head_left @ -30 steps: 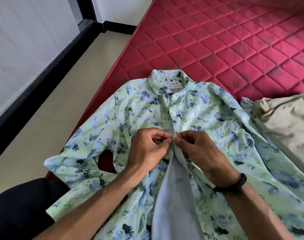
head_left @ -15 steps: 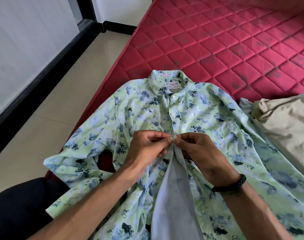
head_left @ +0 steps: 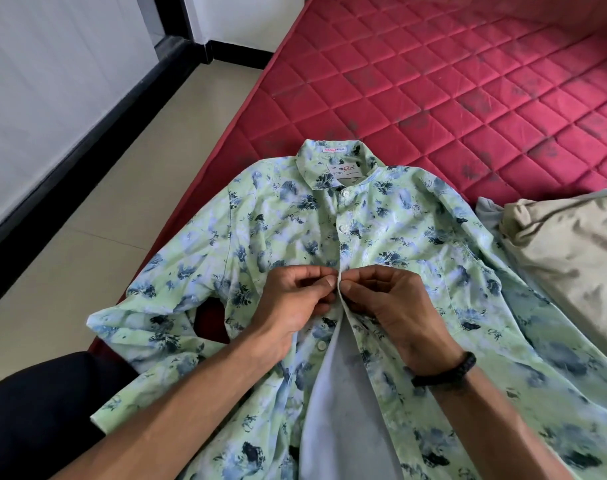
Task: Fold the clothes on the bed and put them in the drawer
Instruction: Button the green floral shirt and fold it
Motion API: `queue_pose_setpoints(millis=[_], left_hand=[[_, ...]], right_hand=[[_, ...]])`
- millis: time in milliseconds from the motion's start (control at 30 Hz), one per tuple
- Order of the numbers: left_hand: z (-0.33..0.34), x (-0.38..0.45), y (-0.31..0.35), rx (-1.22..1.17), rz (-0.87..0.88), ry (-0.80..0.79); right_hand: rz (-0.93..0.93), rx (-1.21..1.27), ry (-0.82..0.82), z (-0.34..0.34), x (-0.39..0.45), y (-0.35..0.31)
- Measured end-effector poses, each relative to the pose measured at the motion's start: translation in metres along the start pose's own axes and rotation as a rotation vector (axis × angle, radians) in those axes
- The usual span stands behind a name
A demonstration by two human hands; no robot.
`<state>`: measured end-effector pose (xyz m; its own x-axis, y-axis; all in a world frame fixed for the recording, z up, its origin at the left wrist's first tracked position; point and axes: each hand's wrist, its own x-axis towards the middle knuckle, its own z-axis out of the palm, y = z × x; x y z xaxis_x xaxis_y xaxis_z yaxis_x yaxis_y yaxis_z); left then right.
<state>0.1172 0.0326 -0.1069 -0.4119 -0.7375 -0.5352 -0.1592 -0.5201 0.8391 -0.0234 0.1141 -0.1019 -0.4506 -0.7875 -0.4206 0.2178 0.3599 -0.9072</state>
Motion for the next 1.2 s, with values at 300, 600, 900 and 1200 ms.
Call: queue_pose_setpoints(millis=[300, 600, 900, 1200], left_hand=[[0.001, 0.0, 0.001, -0.001, 0.057, -0.006], [0.003, 0.005, -0.005, -0.077, 0.107, 0.098], [0.002, 0.006, -0.006, -0.119, 0.182, 0.101], [0.007, 0.005, -0.005, -0.094, 0.238, 0.048]], right_hand=[[-0.233, -0.368, 0.11, 0.012, -0.009, -0.004], [-0.202, -0.324, 0.112, 0.01, -0.01, -0.008], [-0.159, -0.218, 0.118, 0.015, -0.014, -0.013], [-0.757, -1.056, 0.337, 0.029, -0.013, 0.001]])
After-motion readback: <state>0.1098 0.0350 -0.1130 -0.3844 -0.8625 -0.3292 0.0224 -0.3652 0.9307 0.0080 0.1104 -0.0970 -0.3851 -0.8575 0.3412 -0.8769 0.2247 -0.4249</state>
